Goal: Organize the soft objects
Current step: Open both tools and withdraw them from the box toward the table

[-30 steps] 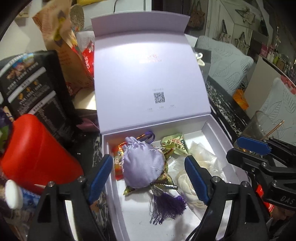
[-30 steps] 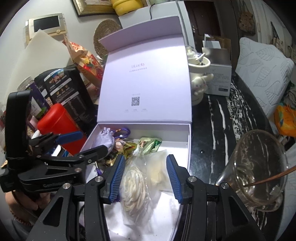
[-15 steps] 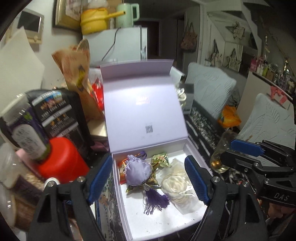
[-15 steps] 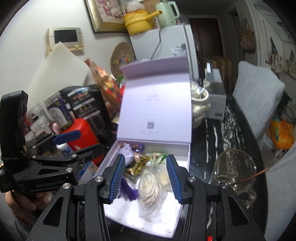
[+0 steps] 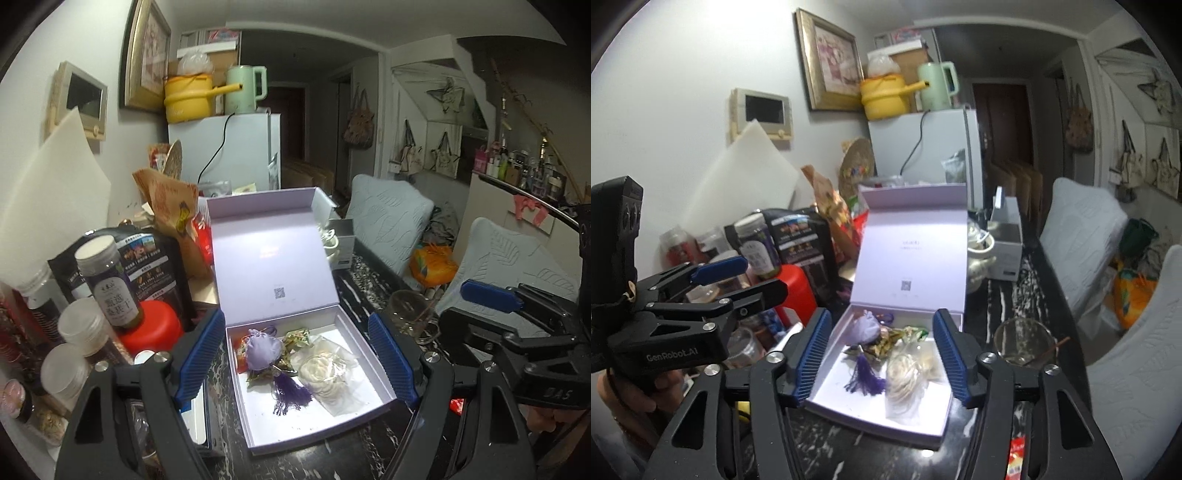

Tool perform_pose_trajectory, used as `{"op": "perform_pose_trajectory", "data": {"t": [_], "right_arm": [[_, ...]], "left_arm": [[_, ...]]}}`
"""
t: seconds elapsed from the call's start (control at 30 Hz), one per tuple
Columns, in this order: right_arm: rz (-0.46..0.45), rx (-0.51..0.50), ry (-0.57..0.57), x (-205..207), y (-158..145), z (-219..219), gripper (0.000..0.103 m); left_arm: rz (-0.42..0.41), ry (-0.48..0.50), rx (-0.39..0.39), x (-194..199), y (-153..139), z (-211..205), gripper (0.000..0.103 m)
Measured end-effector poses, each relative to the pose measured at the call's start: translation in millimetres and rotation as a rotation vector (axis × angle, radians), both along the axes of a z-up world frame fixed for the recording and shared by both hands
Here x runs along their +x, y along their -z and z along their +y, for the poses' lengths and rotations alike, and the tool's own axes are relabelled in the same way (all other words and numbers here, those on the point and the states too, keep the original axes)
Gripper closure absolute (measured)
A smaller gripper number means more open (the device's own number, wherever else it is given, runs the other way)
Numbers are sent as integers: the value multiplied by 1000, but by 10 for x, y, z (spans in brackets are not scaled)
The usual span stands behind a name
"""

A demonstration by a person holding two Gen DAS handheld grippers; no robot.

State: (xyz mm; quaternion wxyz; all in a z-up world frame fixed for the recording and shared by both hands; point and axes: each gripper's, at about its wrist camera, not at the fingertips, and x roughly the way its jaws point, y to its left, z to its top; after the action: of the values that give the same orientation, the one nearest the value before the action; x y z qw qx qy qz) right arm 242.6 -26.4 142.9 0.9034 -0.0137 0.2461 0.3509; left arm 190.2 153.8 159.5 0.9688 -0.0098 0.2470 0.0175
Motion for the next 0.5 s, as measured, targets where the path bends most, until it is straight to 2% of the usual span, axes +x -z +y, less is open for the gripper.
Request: {"op": "perform_pose_trajectory", "data": {"t": [0.13,0.2,0.23,0.37,0.5], "right_arm": [[-49,29,18,-280,-134,-152,32],[-69,31,30,-410,-184,-213,26],[-76,30,31,-460,-201,-235,25],[-110,30,41,-682,-266,-343,18],[-127,32,61,-869,-278,-446,17]], "left_arm": [[-27,17,6,-189,-68,-62,21],[-34,22,6,-264,-94,-95,10],[-42,25,6,-303,-104,-114,2],[-69,40,20,-462,-137,-205,1],[-81,67,14,-611,-148,-290,1]]}}
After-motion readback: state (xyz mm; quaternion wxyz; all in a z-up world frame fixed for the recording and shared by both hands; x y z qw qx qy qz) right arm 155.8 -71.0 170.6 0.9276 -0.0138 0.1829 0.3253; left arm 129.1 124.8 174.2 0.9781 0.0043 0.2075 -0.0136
